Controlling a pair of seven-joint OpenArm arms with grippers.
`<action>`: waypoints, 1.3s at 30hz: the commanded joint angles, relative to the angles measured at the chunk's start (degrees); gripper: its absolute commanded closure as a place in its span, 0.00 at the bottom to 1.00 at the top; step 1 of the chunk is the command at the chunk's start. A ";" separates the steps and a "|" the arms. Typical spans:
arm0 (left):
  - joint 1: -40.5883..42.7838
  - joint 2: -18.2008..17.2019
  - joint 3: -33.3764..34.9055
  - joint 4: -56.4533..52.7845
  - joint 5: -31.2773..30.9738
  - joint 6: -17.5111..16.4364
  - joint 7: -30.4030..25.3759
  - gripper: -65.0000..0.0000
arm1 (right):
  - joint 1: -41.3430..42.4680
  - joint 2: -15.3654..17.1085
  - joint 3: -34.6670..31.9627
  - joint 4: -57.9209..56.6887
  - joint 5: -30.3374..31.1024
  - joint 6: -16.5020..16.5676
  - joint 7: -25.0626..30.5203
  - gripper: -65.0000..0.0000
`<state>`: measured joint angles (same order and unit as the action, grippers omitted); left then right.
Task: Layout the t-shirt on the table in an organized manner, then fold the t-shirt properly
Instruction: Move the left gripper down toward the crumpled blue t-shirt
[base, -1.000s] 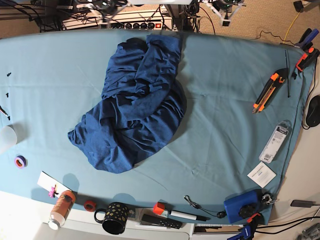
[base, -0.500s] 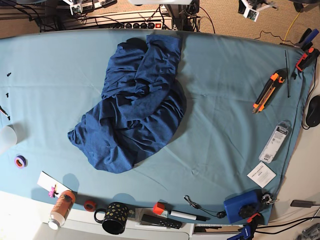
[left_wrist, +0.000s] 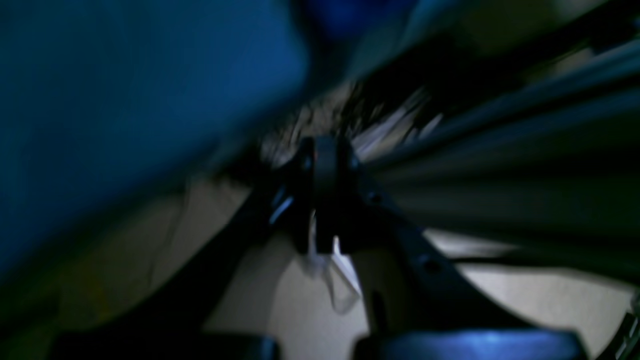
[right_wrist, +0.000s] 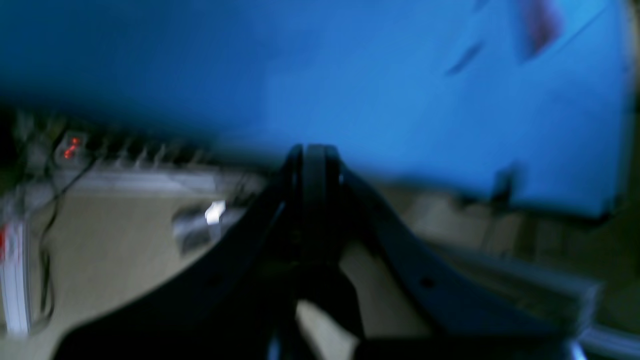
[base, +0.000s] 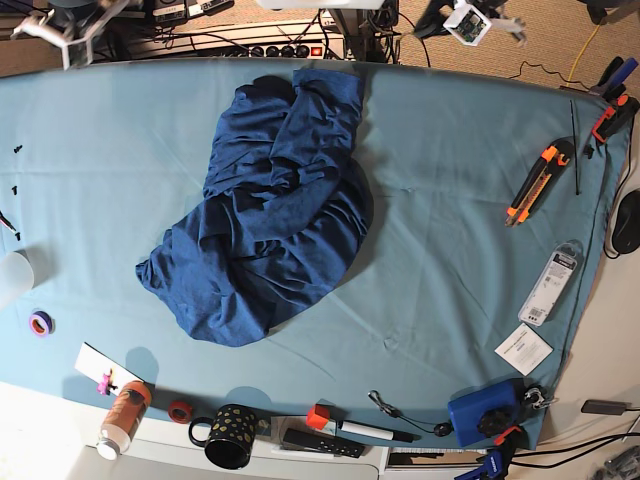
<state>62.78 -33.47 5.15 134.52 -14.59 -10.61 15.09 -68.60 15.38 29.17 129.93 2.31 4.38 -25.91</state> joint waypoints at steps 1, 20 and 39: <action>0.48 -0.35 -0.07 0.48 0.00 -0.57 -0.57 1.00 | -0.85 0.37 1.40 2.34 -0.15 -0.33 2.29 1.00; -23.54 11.45 -0.07 0.48 4.52 -1.79 0.55 1.00 | 34.47 2.40 2.82 5.07 -0.63 -0.31 -1.79 1.00; -44.76 11.74 -0.02 -14.71 -7.10 -22.27 1.31 1.00 | 43.08 -3.50 2.82 1.57 -2.34 1.66 -6.27 1.00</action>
<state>18.28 -21.45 5.26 118.78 -20.32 -32.91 18.04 -25.54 11.22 31.55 130.69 0.21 6.63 -33.56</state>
